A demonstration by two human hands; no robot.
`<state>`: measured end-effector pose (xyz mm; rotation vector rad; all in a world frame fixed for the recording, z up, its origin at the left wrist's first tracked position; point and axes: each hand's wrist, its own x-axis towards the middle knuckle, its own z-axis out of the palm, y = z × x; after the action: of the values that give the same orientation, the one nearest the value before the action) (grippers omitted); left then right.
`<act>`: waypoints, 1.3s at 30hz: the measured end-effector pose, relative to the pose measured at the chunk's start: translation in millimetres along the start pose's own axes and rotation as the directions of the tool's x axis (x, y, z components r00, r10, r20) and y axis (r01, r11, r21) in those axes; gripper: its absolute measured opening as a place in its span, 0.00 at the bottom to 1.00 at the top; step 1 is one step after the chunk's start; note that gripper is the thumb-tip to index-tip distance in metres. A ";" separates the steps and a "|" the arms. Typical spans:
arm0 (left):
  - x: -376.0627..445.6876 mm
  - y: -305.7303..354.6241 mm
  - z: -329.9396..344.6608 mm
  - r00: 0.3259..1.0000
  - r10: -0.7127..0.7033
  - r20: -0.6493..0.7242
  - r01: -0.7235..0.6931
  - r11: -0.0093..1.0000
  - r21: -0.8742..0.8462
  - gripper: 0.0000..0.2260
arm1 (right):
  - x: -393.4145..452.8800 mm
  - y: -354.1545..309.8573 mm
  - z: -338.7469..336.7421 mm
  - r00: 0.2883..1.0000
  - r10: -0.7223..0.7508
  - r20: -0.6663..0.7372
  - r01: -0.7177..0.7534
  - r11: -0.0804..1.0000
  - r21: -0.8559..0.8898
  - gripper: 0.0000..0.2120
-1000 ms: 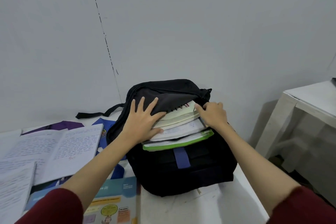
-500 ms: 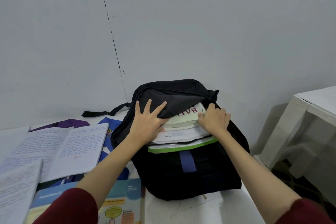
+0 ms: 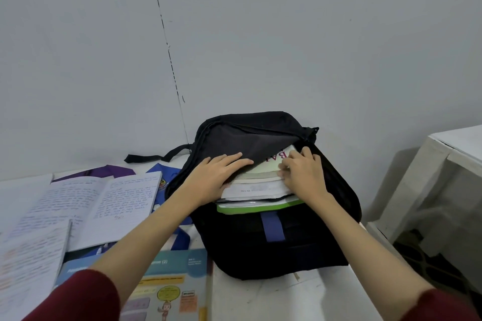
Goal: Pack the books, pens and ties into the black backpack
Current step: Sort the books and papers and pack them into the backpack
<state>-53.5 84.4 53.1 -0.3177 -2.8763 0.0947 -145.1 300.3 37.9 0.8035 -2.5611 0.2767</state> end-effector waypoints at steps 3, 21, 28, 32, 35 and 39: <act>-4.2 2.3 7.1 1.000 -0.027 0.015 0.027 0.999 0.037 0.30 | 2.1 -5.9 -3.7 0.998 0.042 0.036 -0.041 0.999 -0.031 0.08; -291.3 -110.3 -22.7 0.650 -0.758 0.044 0.705 0.582 -0.405 0.11 | -25.2 -284.1 6.4 0.919 -0.353 -0.173 0.387 0.729 0.565 0.10; -428.6 -172.1 -19.9 0.159 -0.966 0.206 0.980 0.130 -0.149 0.25 | -41.2 -425.9 39.3 0.840 -0.445 0.309 0.255 0.828 0.500 0.16; -459.5 -194.7 -19.2 0.110 -0.974 0.197 0.986 0.082 -0.146 0.30 | -36.2 -462.1 65.9 0.845 -0.211 0.492 -0.009 0.913 0.408 0.21; -465.7 -212.5 -20.0 0.102 -0.976 0.193 0.988 0.077 -0.132 0.29 | -32.0 -475.9 75.7 0.861 -0.056 0.506 -0.242 0.829 0.505 0.23; -474.4 -229.7 -21.5 0.122 -0.969 0.215 0.986 0.094 -0.135 0.31 | -24.4 -485.1 69.2 0.812 0.158 0.561 -0.544 0.551 0.633 0.23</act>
<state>353.2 -244.2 -16.8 1.6847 -2.4422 -0.5281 131.0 -102.9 -6.6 0.6080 -3.0155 1.6214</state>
